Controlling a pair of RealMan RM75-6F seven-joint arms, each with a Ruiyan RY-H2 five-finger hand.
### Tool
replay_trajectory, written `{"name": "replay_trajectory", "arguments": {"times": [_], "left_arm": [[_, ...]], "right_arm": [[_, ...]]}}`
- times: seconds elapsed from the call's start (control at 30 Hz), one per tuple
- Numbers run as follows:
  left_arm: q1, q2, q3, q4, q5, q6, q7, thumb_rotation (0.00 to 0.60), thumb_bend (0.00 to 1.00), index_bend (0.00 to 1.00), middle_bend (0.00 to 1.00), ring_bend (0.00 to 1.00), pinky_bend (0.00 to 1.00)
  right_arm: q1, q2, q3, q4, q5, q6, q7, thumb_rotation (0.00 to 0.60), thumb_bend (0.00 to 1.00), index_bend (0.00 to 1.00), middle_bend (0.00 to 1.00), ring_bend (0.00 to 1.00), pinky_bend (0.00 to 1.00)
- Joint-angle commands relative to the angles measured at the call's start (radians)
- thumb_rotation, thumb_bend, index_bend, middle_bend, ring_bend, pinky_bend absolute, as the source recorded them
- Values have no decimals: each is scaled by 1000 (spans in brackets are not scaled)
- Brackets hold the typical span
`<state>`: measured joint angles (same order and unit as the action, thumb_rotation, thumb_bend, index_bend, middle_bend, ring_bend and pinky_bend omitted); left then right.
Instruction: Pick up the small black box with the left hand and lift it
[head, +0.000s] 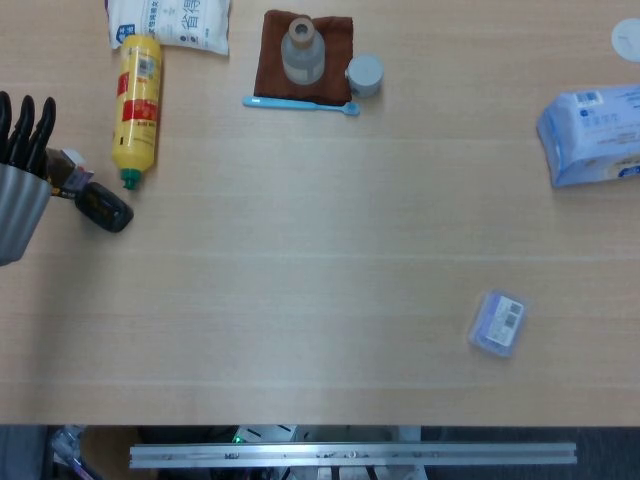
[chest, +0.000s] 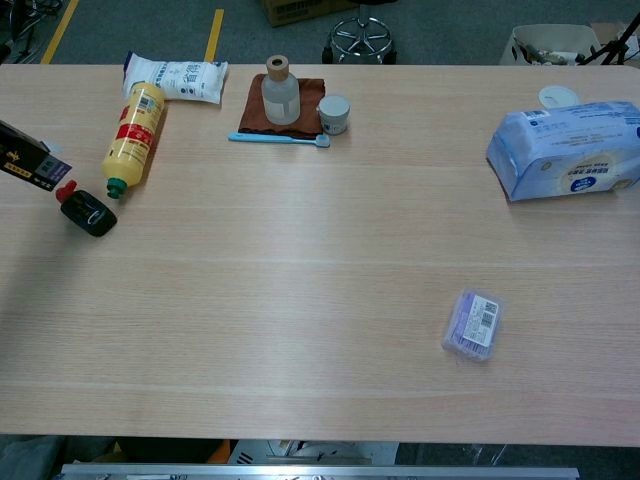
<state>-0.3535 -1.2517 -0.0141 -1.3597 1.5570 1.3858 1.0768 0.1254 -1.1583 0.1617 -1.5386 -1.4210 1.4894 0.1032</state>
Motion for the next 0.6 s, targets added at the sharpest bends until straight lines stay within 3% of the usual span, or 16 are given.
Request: {"name": "replay_trajectory", "arguments": {"times": [0.03,0.23,0.6], "left_arm": [[1,0,-2,-1,-2,-1,-1,600,358,501,0,0,57],[17,-4,-13,-29,-41,-9,-40,600,358,501,0,0,57],[37,76,-51,-265,-285,-150,-223,600,358,505,0,0,57]], "right_arm": [[0,0,0,0,0,0,0,600,416,406,285,240,358],[-2,1,0,0,0,1,2,600,416,406,285,240,358],[-2,1,0,-2,-1,1,1,600,416,407,285,240,358]]}}
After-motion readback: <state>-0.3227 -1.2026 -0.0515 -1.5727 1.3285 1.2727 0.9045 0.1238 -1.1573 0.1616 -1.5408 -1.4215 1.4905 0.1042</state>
